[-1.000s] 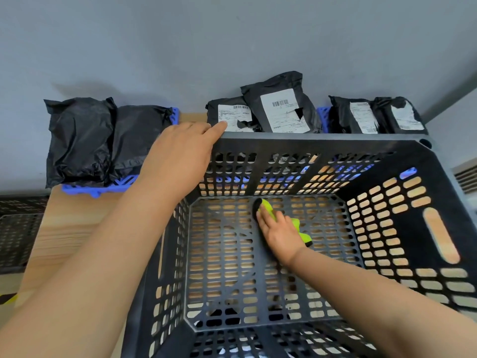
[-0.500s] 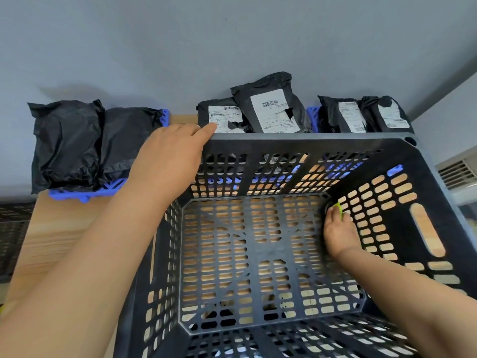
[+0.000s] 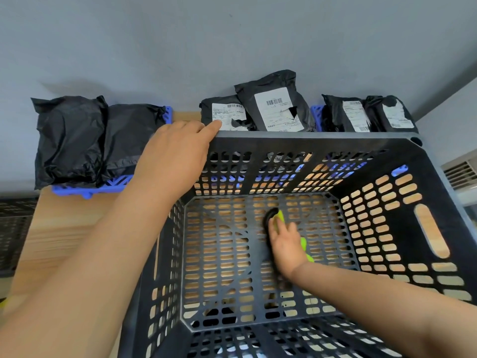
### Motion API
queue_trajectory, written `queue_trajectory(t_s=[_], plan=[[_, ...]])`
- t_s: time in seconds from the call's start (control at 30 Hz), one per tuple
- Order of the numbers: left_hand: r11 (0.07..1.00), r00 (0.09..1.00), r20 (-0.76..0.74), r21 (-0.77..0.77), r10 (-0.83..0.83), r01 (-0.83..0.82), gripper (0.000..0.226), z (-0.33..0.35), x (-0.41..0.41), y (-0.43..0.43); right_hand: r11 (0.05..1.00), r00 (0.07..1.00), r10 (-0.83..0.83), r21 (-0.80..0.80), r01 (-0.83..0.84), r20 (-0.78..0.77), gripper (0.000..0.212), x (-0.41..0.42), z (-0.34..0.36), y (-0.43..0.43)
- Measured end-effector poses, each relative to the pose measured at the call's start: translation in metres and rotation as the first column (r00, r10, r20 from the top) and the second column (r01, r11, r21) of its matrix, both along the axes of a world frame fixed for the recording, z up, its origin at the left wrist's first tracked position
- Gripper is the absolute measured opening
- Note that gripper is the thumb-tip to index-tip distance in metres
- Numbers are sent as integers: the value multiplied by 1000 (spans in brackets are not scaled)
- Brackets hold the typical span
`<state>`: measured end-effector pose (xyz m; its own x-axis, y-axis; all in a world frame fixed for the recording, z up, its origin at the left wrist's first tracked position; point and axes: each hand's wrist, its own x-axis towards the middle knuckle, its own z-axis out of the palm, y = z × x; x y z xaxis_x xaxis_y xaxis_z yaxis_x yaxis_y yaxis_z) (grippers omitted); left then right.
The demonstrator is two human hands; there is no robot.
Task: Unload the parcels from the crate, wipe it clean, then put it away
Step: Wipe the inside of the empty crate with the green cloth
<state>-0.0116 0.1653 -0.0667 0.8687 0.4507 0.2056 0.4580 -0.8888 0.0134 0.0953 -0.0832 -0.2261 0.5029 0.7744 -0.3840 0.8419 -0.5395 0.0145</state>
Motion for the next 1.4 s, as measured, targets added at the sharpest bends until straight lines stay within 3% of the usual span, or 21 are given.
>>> queue_trajectory(t_s=[0.4,0.7,0.9,1.07,1.17,1.4], plan=[[1000,1000,-9,9,11,-11,48,-1,2,0,901,887,433,96,-423,-156,75,-116,0,77],[1000,1000,-22,23,5,-4,49,-2,1,1,764,757,645,59,-643,-102,67,-88,5,66],[1000,1000,-8,13,8,-8,49,-2,0,1,798,794,591,-46,-601,-141,76,-35,18,19],[1000,1000,-13,20,2,-2,49,-3,1,2,843,858,501,-161,-514,-117,72,11,21,-27],[1000,1000,-14,20,0,0,50,-3,0,3,852,881,464,-222,-473,-95,83,36,25,-45],[1000,1000,-8,17,-10,10,49,-4,0,4,924,988,156,-357,-138,22,84,76,35,-84]])
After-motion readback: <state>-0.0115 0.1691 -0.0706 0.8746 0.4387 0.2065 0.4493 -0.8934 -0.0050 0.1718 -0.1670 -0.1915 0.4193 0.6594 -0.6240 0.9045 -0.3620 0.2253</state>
